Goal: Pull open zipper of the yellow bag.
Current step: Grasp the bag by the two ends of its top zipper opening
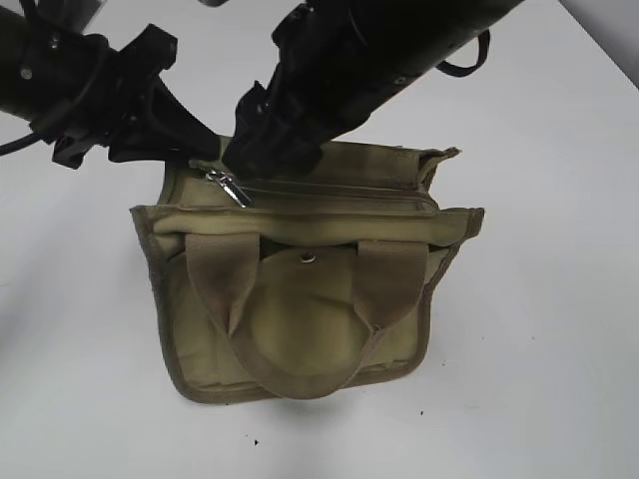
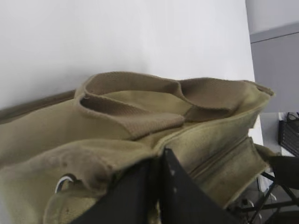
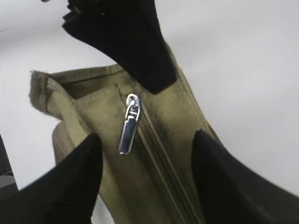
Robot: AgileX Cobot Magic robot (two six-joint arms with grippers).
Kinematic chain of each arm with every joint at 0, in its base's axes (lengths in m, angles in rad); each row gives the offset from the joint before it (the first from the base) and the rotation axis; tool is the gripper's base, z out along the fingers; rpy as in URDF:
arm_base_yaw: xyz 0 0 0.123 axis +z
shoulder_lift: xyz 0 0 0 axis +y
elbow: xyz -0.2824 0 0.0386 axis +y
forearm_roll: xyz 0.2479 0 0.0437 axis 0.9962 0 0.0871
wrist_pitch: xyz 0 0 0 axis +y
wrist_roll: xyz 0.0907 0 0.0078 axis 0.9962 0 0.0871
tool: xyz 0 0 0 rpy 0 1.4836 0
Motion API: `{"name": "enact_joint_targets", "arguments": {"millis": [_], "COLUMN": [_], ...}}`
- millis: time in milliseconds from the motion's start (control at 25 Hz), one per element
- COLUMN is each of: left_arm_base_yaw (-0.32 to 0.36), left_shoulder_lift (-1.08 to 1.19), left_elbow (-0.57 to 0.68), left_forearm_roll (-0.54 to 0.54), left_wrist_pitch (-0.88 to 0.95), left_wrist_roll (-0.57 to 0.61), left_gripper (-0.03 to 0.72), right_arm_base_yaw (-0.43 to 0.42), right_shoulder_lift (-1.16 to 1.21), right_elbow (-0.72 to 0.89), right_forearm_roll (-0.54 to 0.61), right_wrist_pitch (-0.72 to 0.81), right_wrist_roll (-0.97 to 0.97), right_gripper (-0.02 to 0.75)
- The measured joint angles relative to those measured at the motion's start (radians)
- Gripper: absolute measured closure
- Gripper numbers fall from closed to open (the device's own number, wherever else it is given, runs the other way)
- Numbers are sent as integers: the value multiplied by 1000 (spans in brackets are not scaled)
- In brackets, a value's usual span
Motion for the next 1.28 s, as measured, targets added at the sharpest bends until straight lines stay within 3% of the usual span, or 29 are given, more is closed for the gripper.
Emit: {"name": "enact_joint_targets", "arguments": {"millis": [240,840,1080,1160,1280], "left_arm_base_yaw": [-12,-12,-12,-12,-12], "left_shoulder_lift": [0,0,0,1,1], "left_elbow": [-24,-24,-24,-24,-24], "left_forearm_roll": [1,2,15,18,19], "left_wrist_pitch": [41,42,41,40,40], "left_wrist_roll": [2,2,2,2,2], "left_gripper": [680,681,683,684,684], "right_arm_base_yaw": [4,18,41,41,43], "right_shoulder_lift": [76,124,161,167,167], "right_elbow": [-39,-42,-48,-48,-48], "right_forearm_roll": [-1,22,-30,-72,-117], "right_wrist_pitch": [-18,-35,-52,-54,-54], "right_wrist_roll": [-7,-16,2,33,58], "right_gripper": [313,316,325,358,484]}}
